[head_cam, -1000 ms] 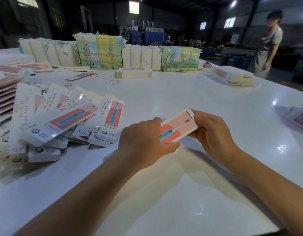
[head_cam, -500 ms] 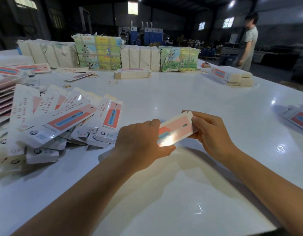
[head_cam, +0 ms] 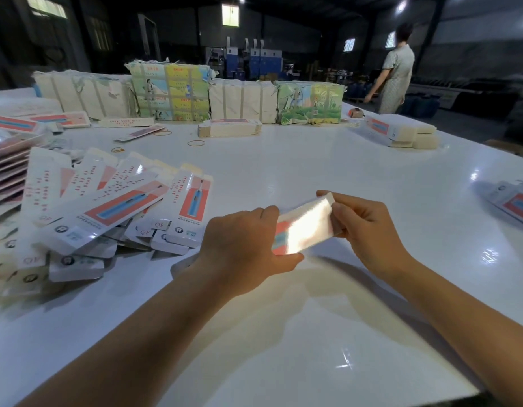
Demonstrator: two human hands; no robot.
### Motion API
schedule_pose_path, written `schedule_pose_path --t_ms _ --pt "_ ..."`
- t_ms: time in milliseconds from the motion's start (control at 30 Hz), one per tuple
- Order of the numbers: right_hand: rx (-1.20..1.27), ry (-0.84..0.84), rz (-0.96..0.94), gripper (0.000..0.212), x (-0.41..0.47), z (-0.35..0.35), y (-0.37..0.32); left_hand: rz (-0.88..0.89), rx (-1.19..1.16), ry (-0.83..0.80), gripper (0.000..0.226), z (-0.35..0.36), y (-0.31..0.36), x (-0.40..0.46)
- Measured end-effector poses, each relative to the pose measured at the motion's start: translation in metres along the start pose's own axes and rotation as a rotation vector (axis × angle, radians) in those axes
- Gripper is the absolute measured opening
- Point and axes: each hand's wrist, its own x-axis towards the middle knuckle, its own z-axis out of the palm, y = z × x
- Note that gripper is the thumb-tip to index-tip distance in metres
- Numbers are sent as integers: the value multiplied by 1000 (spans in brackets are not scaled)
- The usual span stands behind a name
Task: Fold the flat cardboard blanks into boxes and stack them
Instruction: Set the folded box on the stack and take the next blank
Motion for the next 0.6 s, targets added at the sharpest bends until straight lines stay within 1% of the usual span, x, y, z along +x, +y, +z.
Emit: schedule_pose_path --t_ms 133,267,367,433,467,500,533,567,600 --pt "-38 -61 21 62 2 -4 1 -8 -78 -48 69 1 -4 0" --pt "-27 -72 60 59 5 -6 0 -18 -134 -67 62 2 -4 -1" --pt "-4 -105 66 60 4 -6 1 -11 -87 -62 62 1 -1 -1" --pt "48 -112 92 54 4 -6 1 -12 -56 -52 63 0 0 -1" --pt "42 -107 101 45 3 -4 0 -16 -40 -45 64 -1 0 -1" --pt "-10 -105 90 35 0 -1 0 -21 -23 -39 65 0 1 -1" --pt "-119 -108 51 28 -2 3 0 -26 -10 -35 65 0 2 0" --pt "-255 -104 0 23 -5 6 1 -31 -2 -31 65 1 3 0" --pt "-349 -91 -37 26 -6 10 2 -35 4 -28 65 1 4 1"
